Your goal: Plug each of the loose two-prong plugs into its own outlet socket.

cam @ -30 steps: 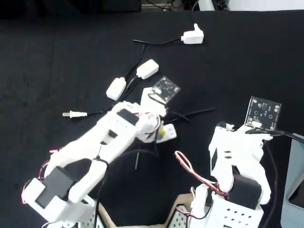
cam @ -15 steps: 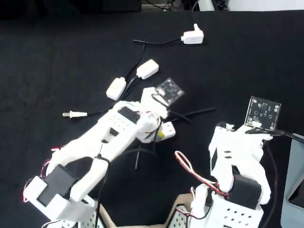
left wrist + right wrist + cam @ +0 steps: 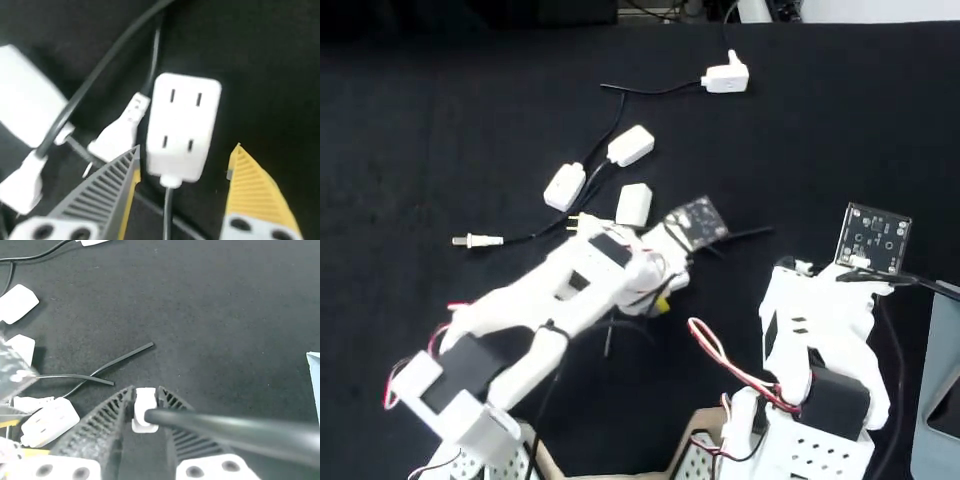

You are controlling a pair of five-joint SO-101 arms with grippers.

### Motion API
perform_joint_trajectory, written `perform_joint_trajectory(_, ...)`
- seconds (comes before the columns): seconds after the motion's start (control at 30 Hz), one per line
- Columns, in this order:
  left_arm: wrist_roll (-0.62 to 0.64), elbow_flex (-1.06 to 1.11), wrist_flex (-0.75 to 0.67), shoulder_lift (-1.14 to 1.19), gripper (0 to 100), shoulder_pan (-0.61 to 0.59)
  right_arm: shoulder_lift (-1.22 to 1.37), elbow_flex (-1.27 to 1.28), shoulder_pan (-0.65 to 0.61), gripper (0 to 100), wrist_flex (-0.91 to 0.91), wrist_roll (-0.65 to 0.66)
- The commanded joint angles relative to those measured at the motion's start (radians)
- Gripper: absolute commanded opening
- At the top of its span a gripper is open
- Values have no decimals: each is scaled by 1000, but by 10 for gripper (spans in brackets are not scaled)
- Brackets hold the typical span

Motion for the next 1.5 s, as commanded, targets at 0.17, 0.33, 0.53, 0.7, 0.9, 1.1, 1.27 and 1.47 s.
perform_joint_trajectory(0.17, -9, -131, -41, 112, 220, 22, -4, 7, 6, 13, 2, 9)
perform_joint_trajectory(0.33, -11, -119, -25, 112, 62, 22, -4, 7, 6, 13, 2, 9)
perform_joint_trajectory(0.53, -6, -134, 137, 94, 29, -5, -4, 7, 6, 13, 3, 11)
perform_joint_trajectory(0.7, 123, -91, 184, 18, 33, -116, -4, 7, 6, 13, 3, 6)
perform_joint_trajectory(0.9, 133, 13, 186, -83, 161, -176, -4, 7, 6, 13, 3, 5)
perform_joint_trajectory(1.1, 196, 65, 189, -198, 275, -179, -4, 7, 6, 13, 3, 8)
perform_joint_trajectory(1.27, 196, 76, 298, -344, 274, -200, 2, -2, -8, 13, -2, 12)
perform_joint_trajectory(1.47, 255, 116, 394, -552, 274, -343, 5, 5, -256, 13, -12, 66)
